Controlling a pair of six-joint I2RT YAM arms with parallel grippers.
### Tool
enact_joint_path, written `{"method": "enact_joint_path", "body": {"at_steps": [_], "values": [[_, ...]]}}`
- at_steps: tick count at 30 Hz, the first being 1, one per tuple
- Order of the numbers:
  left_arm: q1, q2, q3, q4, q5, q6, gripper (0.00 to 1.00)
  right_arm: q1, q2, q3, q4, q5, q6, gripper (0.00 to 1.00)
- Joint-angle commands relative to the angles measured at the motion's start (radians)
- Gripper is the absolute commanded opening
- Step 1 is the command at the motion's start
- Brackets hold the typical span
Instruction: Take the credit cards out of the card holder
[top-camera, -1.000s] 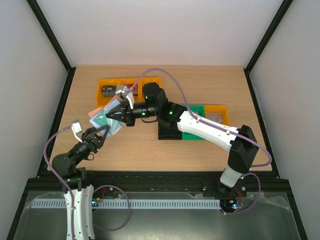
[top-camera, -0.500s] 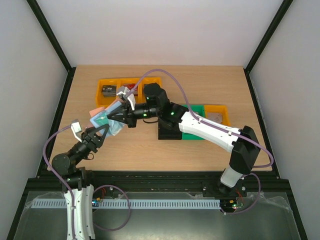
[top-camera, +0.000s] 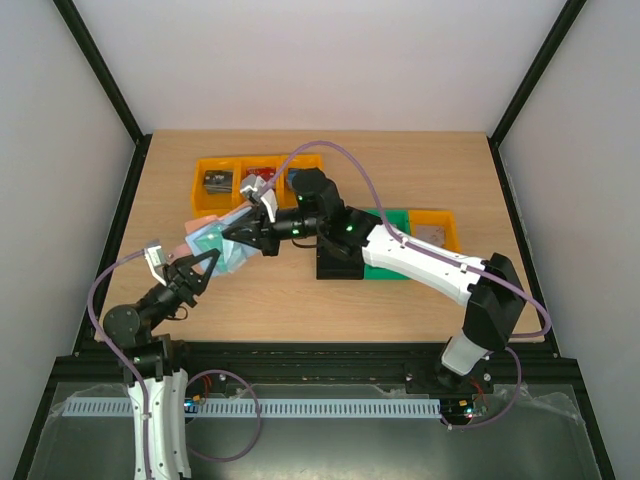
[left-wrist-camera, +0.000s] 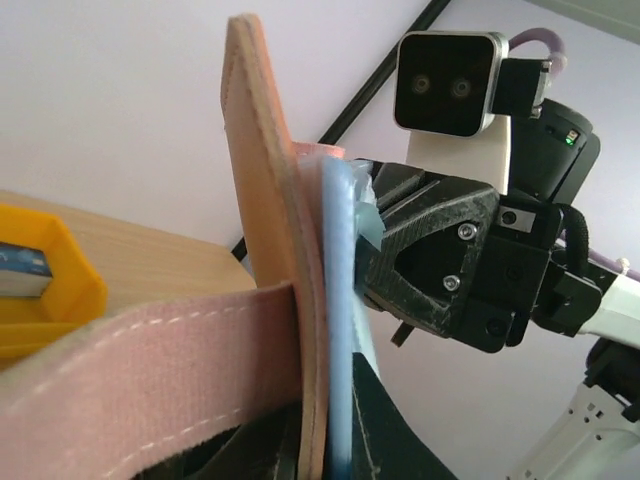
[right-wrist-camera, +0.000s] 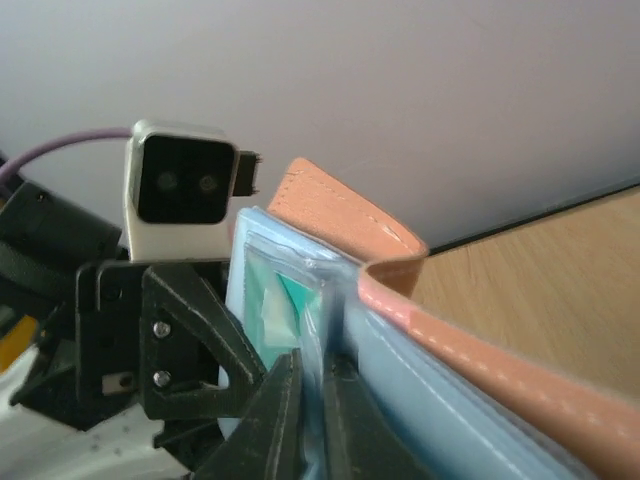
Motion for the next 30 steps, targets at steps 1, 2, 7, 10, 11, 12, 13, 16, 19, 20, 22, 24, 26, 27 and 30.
{"method": "enact_joint_path", "body": {"at_steps": [1, 2, 7, 10, 11, 12, 13, 16, 19, 20, 22, 24, 26, 27, 30], "values": [[0.012, 0.022, 0.068, -0.239, -0.086, 0.209, 0.02, -0.017, -0.041, -0.041, -0.051, 0.076, 0.001, 0.16], [0.011, 0.032, 0.095, -0.331, -0.135, 0.263, 0.02, -0.032, -0.048, -0.053, -0.052, 0.137, 0.022, 0.25], [0.011, 0.153, 0.299, -0.605, -0.479, 0.723, 0.02, -0.085, -0.055, -0.091, -0.136, 0.52, 0.027, 0.38], [0.011, 0.247, 0.424, -0.619, -0.643, 1.116, 0.02, -0.085, -0.048, -0.085, -0.186, 0.516, -0.031, 0.42], [0.01, 0.264, 0.442, -0.625, -0.685, 1.25, 0.03, -0.084, -0.052, -0.092, -0.186, 0.502, -0.043, 0.43], [0.007, 0.284, 0.451, -0.636, -0.738, 1.388, 0.02, -0.083, -0.061, -0.101, -0.178, 0.49, -0.054, 0.43], [0.003, 0.307, 0.454, -0.648, -0.808, 1.505, 0.03, -0.084, -0.07, -0.112, -0.167, 0.474, -0.065, 0.43], [-0.013, 0.382, 0.446, -0.676, -1.041, 1.747, 0.02, -0.077, -0.109, -0.158, -0.106, 0.401, -0.081, 0.42], [-0.021, 0.427, 0.476, -0.734, -1.143, 1.745, 0.02, -0.057, -0.133, -0.189, -0.029, 0.274, -0.082, 0.41], [-0.023, 0.437, 0.493, -0.768, -1.123, 1.72, 0.02, -0.044, -0.132, -0.19, -0.008, 0.236, -0.082, 0.41], [-0.031, 0.455, 0.521, -0.833, -1.073, 1.668, 0.02, -0.009, -0.117, -0.179, 0.038, 0.176, -0.078, 0.41], [-0.038, 0.468, 0.554, -0.891, -0.972, 1.606, 0.02, 0.021, -0.091, -0.16, 0.101, 0.114, -0.044, 0.41], [-0.044, 0.469, 0.603, -0.959, -0.762, 1.535, 0.02, 0.039, -0.053, -0.132, 0.187, 0.042, 0.027, 0.39], [-0.049, 0.468, 0.62, -0.979, -0.666, 1.484, 0.02, 0.039, -0.034, -0.118, 0.234, 0.012, 0.071, 0.37], [-0.062, 0.468, 0.634, -0.948, -0.445, 1.295, 0.02, 0.04, 0.01, -0.07, 0.343, -0.03, 0.163, 0.3]]}}
